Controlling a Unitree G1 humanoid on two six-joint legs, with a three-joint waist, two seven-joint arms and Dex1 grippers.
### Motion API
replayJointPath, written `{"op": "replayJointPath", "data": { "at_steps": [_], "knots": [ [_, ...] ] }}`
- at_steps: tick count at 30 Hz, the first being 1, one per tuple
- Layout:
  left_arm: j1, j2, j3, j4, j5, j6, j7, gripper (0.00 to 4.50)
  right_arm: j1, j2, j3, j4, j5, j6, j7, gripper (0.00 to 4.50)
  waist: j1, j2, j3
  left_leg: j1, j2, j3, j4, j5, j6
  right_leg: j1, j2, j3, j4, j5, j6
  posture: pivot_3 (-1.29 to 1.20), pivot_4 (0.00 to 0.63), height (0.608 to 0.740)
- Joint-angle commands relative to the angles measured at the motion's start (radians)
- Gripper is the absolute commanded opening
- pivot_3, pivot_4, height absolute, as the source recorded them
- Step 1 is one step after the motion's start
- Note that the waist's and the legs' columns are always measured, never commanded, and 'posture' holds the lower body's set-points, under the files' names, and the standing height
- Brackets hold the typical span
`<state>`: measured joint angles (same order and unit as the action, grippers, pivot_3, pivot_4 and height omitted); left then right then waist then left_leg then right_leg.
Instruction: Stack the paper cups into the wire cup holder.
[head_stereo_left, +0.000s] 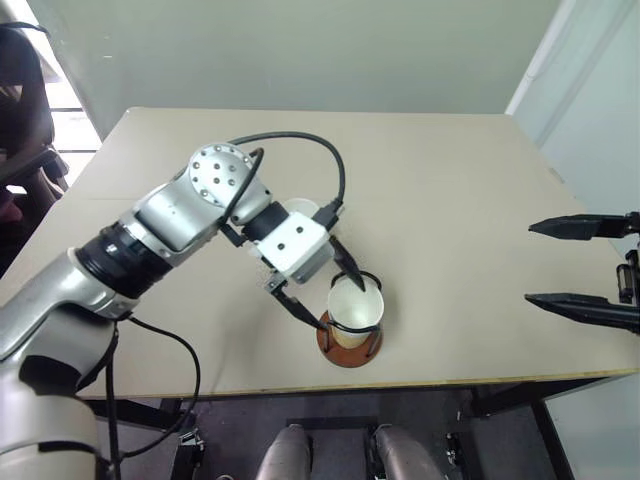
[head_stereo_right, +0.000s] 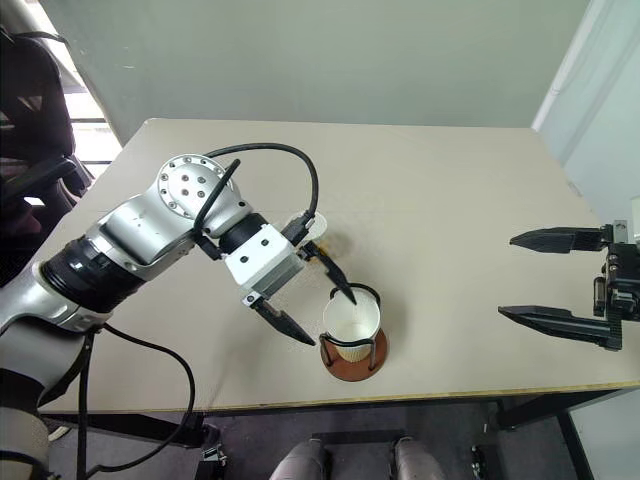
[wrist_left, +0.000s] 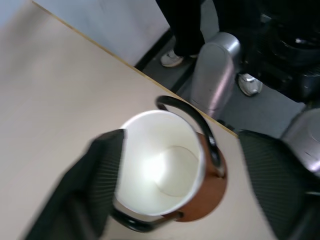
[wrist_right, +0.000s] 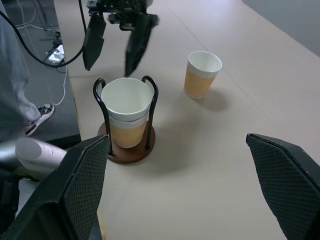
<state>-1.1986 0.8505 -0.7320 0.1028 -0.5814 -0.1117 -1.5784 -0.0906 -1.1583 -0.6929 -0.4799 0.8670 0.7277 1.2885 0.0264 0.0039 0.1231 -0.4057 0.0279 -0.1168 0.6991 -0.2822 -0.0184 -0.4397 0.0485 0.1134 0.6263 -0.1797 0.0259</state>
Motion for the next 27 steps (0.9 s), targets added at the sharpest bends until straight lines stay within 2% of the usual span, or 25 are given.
{"op": "replayJointPath", "data": {
  "at_steps": [1, 4, 9, 15, 20, 25, 27],
  "knots": [
    [-0.065, -0.033, 0.159, 0.133, 0.054, 0.009, -0.027, 4.46, -0.021, -0.019, -0.012, 0.007, 0.0, -0.023, -0.004, 4.46, -0.001, 0.0, 0.0, 0.0, 0.0, 0.0, 0.0, 0.0, 0.0, 0.0, 0.0, 0.0, 0.0, 0.0, 0.0, 0.0, 0.15, 0.74],
    [-0.11, -0.037, 0.231, 0.33, 0.17, -0.027, -0.013, 4.46, -0.032, -0.025, -0.01, 0.019, 0.001, -0.031, 0.004, 4.46, -0.001, 0.0, 0.0, 0.0, 0.0, 0.0, 0.0, -0.001, 0.001, 0.0, 0.0, 0.0, 0.0, 0.0, 0.001, 0.0, 0.15, 0.74],
    [-0.114, -0.05, 0.246, 0.605, 0.395, -0.127, 0.008, 4.46, -0.05, -0.024, 0.021, 0.035, -0.008, -0.05, 0.002, 4.46, -0.005, 0.002, 0.0, 0.001, 0.001, 0.001, 0.0, -0.004, 0.006, 0.0, 0.0, 0.001, 0.0, -0.001, 0.0, 0.0, 0.15, 0.74],
    [-0.111, -0.175, 0.287, 0.885, 0.518, -0.188, 0.077, 4.46, -0.078, -0.019, 0.068, 0.052, -0.017, -0.074, -0.003, 4.46, 0.01, 0.002, 0.0, -0.002, 0.0, -0.001, 0.001, -0.004, 0.006, -0.002, -0.001, 0.001, -0.001, 0.004, 0.011, 0.0, 0.15, 0.74],
    [-0.118, -0.254, 0.331, 0.978, 0.557, -0.207, 0.086, 4.46, -0.084, -0.025, 0.073, 0.053, -0.016, -0.075, 0.002, 4.46, 0.011, 0.002, 0.0, -0.006, 0.0, 0.0, 0.002, -0.004, 0.007, -0.005, -0.001, 0.0, -0.004, 0.005, 0.014, 0.0, 0.15, 0.74],
    [-0.108, -0.275, 0.337, 1.017, 0.629, -0.242, 0.097, 4.46, -0.073, -0.033, 0.047, 0.042, -0.013, -0.059, 0.005, 4.46, 0.011, 0.002, 0.0, -0.009, 0.0, 0.002, 0.002, -0.005, 0.008, -0.005, -0.001, 0.0, -0.012, 0.008, 0.018, 0.0, 0.15, 0.74],
    [-0.106, -0.282, 0.342, 1.023, 0.643, -0.249, 0.09, 4.09, -0.068, -0.035, 0.038, 0.041, -0.014, -0.054, 0.006, 4.46, 0.011, 0.002, 0.0, -0.01, 0.0, 0.003, 0.002, -0.005, 0.008, -0.005, -0.001, 0.0, -0.014, 0.009, 0.019, 0.0, 0.15, 0.74]
  ]
}}
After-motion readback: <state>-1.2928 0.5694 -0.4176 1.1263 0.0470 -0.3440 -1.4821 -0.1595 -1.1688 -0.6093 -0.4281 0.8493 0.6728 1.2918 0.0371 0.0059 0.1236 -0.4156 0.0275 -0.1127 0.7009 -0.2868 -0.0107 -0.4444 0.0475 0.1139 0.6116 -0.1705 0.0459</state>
